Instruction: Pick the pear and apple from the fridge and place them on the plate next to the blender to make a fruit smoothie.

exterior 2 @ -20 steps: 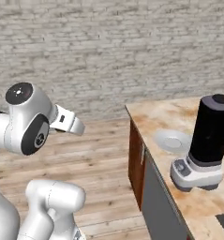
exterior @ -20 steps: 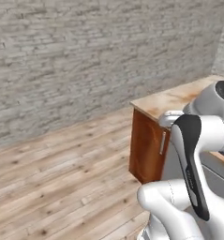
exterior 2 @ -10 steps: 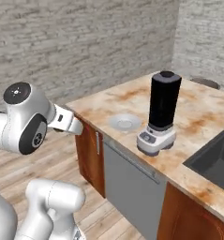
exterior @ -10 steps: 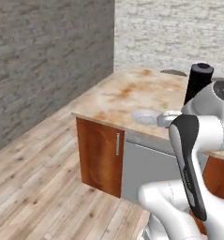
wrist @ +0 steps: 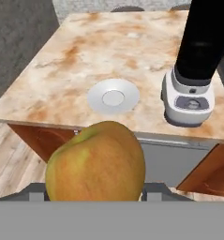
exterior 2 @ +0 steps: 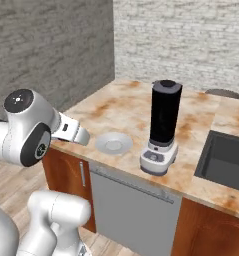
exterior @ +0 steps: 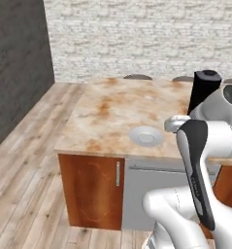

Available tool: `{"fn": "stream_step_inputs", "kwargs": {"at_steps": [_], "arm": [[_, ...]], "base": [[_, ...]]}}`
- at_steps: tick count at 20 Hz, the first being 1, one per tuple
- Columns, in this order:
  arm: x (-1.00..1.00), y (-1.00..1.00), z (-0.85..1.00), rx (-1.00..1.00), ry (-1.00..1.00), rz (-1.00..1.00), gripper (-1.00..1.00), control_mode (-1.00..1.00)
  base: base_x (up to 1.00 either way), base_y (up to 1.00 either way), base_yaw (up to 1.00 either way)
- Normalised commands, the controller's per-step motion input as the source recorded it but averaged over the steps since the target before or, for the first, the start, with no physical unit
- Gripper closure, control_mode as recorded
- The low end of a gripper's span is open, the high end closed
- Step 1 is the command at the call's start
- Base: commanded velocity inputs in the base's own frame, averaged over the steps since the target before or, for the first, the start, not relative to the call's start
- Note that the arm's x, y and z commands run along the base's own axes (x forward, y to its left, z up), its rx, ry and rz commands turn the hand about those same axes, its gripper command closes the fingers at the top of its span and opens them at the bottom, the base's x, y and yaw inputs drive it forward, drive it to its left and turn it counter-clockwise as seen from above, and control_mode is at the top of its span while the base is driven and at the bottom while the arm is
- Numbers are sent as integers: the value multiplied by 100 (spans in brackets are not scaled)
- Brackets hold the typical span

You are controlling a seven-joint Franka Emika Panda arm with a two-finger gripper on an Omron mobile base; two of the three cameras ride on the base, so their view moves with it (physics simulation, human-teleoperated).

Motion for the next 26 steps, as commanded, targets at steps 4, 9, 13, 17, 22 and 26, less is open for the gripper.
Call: {"fn": "stream_step_inputs", "kwargs": {"at_steps": [4,9,13,17,22,26], "arm": [[0,0,0,0,0,0,100,100],[23,0,0,-1,0,0,100,-100],[79,-30,-80,-3,53,0,100,-100],[88,-14,-98,0,55,-7,100,-100],[34,-2,-65,5,11,-1,100,-100],[73,0,-62,0,1,0,100,-100]], "base": [[89,30,-40],[37,14,-14],[0,0,0],[0,0,0],[0,0,0],[0,0,0]]}}
